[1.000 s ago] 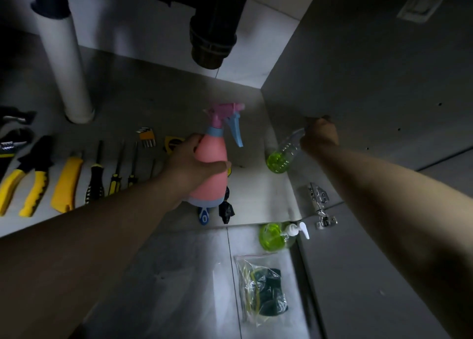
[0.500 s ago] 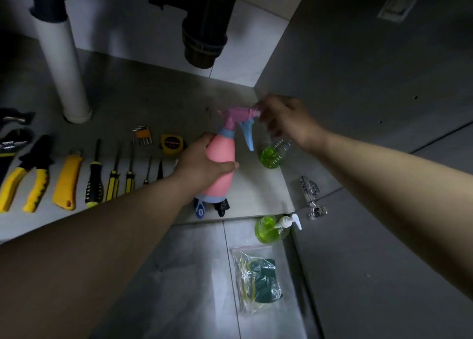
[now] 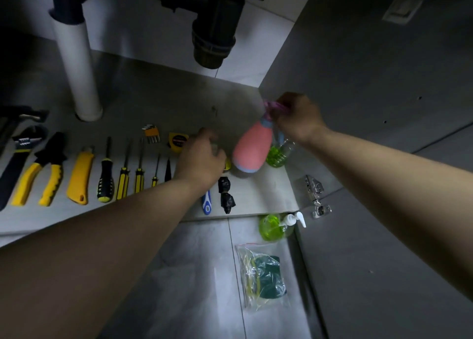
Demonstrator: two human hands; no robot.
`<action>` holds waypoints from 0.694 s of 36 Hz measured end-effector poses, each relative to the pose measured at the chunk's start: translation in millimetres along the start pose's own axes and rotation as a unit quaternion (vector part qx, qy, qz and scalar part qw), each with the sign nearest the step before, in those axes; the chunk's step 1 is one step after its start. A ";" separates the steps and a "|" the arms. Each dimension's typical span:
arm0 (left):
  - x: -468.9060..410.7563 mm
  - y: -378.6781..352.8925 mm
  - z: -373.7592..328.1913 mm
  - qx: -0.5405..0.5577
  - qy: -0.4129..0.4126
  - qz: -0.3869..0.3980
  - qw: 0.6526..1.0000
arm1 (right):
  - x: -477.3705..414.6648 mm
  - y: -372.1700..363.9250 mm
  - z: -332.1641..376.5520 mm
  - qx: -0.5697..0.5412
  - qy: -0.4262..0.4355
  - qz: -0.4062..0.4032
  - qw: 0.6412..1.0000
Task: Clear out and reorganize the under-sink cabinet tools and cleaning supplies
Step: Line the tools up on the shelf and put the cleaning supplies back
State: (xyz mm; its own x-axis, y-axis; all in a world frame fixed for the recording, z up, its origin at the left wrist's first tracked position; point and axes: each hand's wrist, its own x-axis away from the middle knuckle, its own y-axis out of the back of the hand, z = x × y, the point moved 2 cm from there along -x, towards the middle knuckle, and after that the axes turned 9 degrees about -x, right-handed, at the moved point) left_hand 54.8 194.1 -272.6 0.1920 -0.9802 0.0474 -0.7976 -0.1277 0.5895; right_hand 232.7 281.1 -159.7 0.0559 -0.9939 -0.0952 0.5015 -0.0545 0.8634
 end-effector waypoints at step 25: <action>12.1 -1.6 16.6 -0.139 -0.110 0.060 0.982 | -4.4 -48.2 -32.3 0.096 -0.121 -0.049 0.987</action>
State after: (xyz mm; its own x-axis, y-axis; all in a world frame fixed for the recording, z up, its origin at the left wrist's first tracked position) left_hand 48.9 180.0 -286.4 -0.0475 -0.9985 -0.0272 -0.6141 0.0077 0.7892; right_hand 236.2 291.2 -216.9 -0.2049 -0.9754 -0.0816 0.3193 -0.1454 0.9364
